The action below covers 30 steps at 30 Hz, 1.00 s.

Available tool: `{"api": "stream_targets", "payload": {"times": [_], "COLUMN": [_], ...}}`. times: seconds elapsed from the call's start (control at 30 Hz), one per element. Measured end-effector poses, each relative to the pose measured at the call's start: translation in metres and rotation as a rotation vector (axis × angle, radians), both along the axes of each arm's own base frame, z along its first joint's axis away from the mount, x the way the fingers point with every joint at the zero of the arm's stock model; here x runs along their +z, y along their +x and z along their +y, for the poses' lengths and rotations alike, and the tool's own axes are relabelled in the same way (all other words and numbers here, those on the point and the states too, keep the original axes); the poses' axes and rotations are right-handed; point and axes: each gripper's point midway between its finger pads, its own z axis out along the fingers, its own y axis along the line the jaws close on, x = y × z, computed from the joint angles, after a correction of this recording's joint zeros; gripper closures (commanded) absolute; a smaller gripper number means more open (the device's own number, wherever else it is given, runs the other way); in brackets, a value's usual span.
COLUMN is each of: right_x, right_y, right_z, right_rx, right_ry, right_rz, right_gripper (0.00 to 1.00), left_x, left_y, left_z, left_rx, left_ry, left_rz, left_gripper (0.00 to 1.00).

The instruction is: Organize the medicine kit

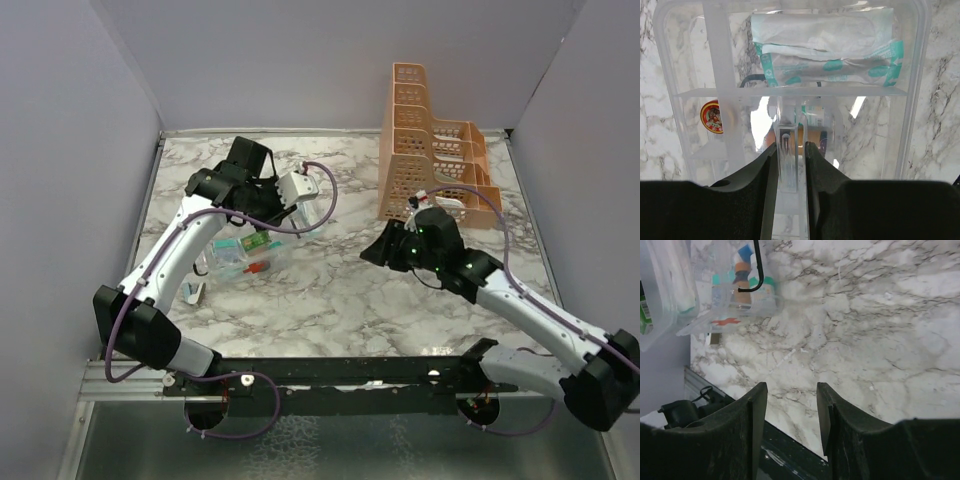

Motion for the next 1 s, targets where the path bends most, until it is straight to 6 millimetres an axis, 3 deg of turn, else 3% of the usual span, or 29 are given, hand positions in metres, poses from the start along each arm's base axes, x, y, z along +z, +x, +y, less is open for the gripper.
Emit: {"api": "stream_targets", "payload": {"times": [0.33,0.57,0.77,1.0], "right_x": [-0.037,-0.021,-0.022,-0.03], "right_y": [0.018,0.035,0.056,0.071], "right_z": [0.081,0.141,0.171,0.188], "right_rx": [0.114,0.168,0.175,0.175], "right_ry": [0.131,0.206,0.233,0.213], "right_rz": [0.148,0.124,0.119,0.132], "right_gripper": [0.55,0.56,0.56,0.62], "left_x": [-0.009,-0.011,-0.013,-0.009], "left_y": [-0.007,-0.006,-0.005,-0.002], "left_z": [0.04,0.069,0.079,0.09], "left_rx": [0.1,0.186,0.225,0.267], "left_ry": [0.052,0.106,0.127,0.141], "left_rz": [0.022,0.017,0.025,0.018], "left_gripper": [0.93,0.93,0.93,0.93]}}
